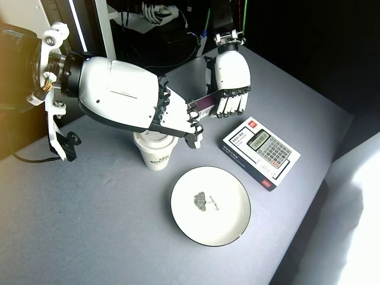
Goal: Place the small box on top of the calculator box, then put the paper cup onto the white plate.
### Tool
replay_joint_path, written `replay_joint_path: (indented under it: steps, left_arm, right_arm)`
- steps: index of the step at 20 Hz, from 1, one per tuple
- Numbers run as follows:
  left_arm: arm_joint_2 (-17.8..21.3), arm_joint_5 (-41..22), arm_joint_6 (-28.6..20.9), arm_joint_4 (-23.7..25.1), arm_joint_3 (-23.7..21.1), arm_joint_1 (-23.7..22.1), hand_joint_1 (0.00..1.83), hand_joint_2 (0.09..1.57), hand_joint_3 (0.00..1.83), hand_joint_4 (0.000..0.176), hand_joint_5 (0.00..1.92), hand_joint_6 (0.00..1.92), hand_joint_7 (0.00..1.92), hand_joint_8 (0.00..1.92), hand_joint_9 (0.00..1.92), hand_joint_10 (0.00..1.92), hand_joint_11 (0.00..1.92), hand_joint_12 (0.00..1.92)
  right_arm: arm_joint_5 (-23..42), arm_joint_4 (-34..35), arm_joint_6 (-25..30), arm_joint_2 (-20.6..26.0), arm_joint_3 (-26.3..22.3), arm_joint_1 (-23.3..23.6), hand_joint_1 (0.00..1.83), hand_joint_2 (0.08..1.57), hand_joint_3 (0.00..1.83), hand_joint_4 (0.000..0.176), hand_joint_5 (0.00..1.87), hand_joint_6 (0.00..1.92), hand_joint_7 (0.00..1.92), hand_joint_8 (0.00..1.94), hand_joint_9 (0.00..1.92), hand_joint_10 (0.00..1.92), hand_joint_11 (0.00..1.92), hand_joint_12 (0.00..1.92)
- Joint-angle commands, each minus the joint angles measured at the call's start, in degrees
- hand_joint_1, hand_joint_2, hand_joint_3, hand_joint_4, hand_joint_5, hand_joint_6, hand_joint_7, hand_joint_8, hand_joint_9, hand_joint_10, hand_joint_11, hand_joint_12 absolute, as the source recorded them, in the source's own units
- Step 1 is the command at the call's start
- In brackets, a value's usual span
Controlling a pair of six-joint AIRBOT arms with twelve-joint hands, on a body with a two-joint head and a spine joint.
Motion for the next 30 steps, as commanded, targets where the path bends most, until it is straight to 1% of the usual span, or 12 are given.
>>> replay_joint_path:
  steps: [1, 3, 6, 8, 10, 15, 16, 19, 20, 21, 25, 30]
  left_arm:
    - [0.80, -2.35, 0.69, 1.25, 0.31, -0.86, 1.37, 1.15, 0.00, 0.000, 0.97, 0.68, 0.93, 1.20, 0.79, 1.50, 0.51, 1.39]
    - [0.77, -1.25, 3.15, -1.09, 1.34, -3.28, 1.37, 1.14, 0.00, 0.000, 0.97, 0.69, 0.95, 1.16, 0.80, 1.46, 0.49, 1.35]
    - [0.75, 0.85, 6.67, -4.19, 3.34, -6.69, 1.36, 1.16, 0.00, 0.000, 0.93, 0.75, 0.91, 1.22, 0.76, 1.53, 0.46, 1.43]
    - [0.63, 2.12, 11.29, -9.09, 4.94, -9.01, 1.37, 1.15, 0.00, 0.000, 0.97, 0.69, 0.93, 1.19, 0.77, 1.51, 0.46, 1.40]
    - [-0.03, 2.43, 11.34, -8.54, 7.09, -10.90, 1.36, 1.18, 0.00, 0.000, 0.86, 0.87, 0.86, 1.26, 0.71, 1.55, 0.43, 1.43]
    - [-4.21, 6.62, 11.29, -7.96, 14.56, -13.99, 1.36, 1.19, 0.00, 0.000, 0.86, 0.88, 0.87, 1.26, 0.71, 1.55, 0.43, 1.44]
    - [-4.94, 7.57, 11.11, -7.75, 15.84, -14.11, 1.36, 1.17, 0.00, 0.000, 0.93, 0.77, 0.90, 1.24, 0.74, 1.55, 0.43, 1.48]
    - [-6.92, 8.69, 4.26, -1.34, 19.61, -13.86, 1.36, 1.17, 0.00, 0.000, 0.93, 0.73, 0.90, 1.24, 0.74, 1.55, 0.43, 1.45]
    - [-7.37, 8.83, 2.73, 0.15, 20.44, -13.80, 1.36, 1.18, 0.00, 0.000, 0.87, 0.84, 0.87, 1.27, 0.71, 1.55, 0.44, 1.43]
    - [-7.94, 8.98, 1.01, 1.83, 21.66, -13.72, 1.36, 1.17, 0.00, 0.000, 0.91, 0.78, 0.89, 1.25, 0.74, 1.54, 0.46, 1.42]
    - [-9.49, 8.96, -3.17, 4.62, 24.89, -12.81, 1.35, 1.19, 0.00, 0.000, 0.84, 0.92, 0.87, 1.27, 0.70, 1.54, 0.41, 1.43]
    - [-10.26, 8.02, -8.69, 7.82, 26.98, -11.07, 1.35, 1.20, 0.00, 0.000, 0.80, 0.94, 0.84, 1.32, 0.68, 1.58, 0.42, 1.45]
  right_arm:
    - [6.19, 0.79, 0.20, 0.59, -0.13, 1.03, 0.08, 1.46, 0.00, 0.000, 0.38, 0.01, 0.38, 0.01, 0.33, 0.01, 0.00, 0.79]
    - [6.19, 0.79, 0.20, 0.59, -0.13, 1.03, 0.05, 1.46, 0.00, 0.000, 0.38, 0.00, 0.38, 0.00, 0.34, 0.01, 0.00, 0.80]
    - [6.19, 0.79, 0.20, 0.59, -0.13, 1.03, 0.07, 1.46, 0.00, 0.000, 0.38, 0.00, 0.39, 0.00, 0.36, 0.00, 0.00, 0.83]
    - [6.20, 0.79, 0.20, 0.59, -0.13, 1.03, 0.05, 1.46, 0.00, 0.000, 0.39, 0.00, 0.39, 0.00, 0.35, 0.00, 0.00, 0.83]
    - [6.20, 0.79, 0.20, 0.59, -0.13, 1.03, 0.05, 1.46, 0.00, 0.000, 0.39, 0.00, 0.38, 0.00, 0.34, 0.00, 0.00, 0.80]
    - [6.21, 0.79, 0.20, 0.58, -0.13, 1.03, 0.03, 1.46, 0.00, 0.000, 0.40, 0.00, 0.41, 0.00, 0.37, 0.00, 0.00, 0.84]
    - [6.21, 0.79, 0.20, 0.58, -0.13, 1.03, 0.03, 1.46, 0.00, 0.000, 0.39, 0.00, 0.41, 0.00, 0.37, 0.00, 0.00, 0.83]
    - [6.21, 0.79, 0.20, 0.58, -0.13, 1.03, 0.04, 1.46, 0.00, 0.000, 0.40, 0.00, 0.39, 0.00, 0.36, 0.00, 0.00, 0.84]
    - [6.21, 0.79, 0.20, 0.58, -0.13, 1.03, 0.06, 1.46, 0.00, 0.000, 0.42, 0.01, 0.42, 0.01, 0.39, 0.01, 0.00, 0.87]
    - [6.21, 0.79, 0.20, 0.58, -0.13, 1.03, 0.06, 1.46, 0.00, 0.000, 0.44, 0.01, 0.44, 0.01, 0.40, 0.01, 0.00, 0.88]
    - [6.21, 0.79, 0.20, 0.58, -0.13, 1.03, 0.04, 1.46, 0.00, 0.000, 0.42, 0.00, 0.42, 0.00, 0.40, 0.00, 0.00, 0.89]
    - [6.21, 0.79, 0.20, 0.58, -0.13, 1.03, 0.05, 1.47, 0.00, 0.000, 0.42, 0.00, 0.41, 0.00, 0.38, 0.00, 0.00, 0.86]
